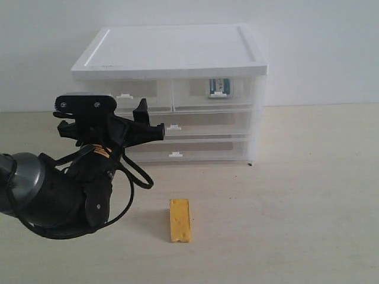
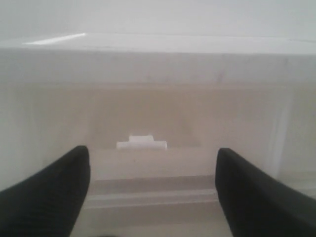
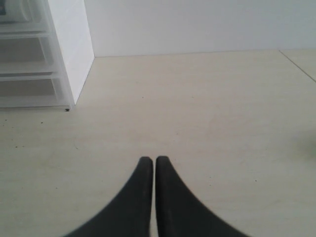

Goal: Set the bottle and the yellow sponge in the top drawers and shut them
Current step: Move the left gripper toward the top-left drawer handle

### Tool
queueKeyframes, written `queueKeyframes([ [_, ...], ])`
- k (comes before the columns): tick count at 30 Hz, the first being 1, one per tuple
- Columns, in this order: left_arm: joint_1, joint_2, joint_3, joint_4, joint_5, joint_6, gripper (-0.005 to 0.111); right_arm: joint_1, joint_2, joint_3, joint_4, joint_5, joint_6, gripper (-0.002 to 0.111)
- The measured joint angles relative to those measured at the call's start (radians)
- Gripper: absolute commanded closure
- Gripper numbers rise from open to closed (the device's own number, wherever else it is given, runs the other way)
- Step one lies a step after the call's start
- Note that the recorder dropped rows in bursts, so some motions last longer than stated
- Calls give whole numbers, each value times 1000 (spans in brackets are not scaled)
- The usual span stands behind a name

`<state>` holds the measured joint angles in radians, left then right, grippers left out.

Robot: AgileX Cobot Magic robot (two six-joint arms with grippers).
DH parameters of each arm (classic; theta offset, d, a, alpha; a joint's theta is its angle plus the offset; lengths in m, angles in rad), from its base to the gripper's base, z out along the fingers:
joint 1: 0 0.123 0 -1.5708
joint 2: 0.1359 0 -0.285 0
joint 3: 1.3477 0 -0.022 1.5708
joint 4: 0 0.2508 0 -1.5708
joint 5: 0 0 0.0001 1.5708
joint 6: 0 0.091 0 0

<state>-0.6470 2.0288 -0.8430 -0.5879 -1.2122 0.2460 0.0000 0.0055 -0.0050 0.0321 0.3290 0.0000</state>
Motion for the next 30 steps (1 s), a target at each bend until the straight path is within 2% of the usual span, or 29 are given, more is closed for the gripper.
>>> queueKeyframes([
  [13,19,18,-30,-60,0,27,39,0,0,0,0,0,0,108],
  [30,89,18,-47,71,0,-20,43,0,0,0,0,0,0,108],
])
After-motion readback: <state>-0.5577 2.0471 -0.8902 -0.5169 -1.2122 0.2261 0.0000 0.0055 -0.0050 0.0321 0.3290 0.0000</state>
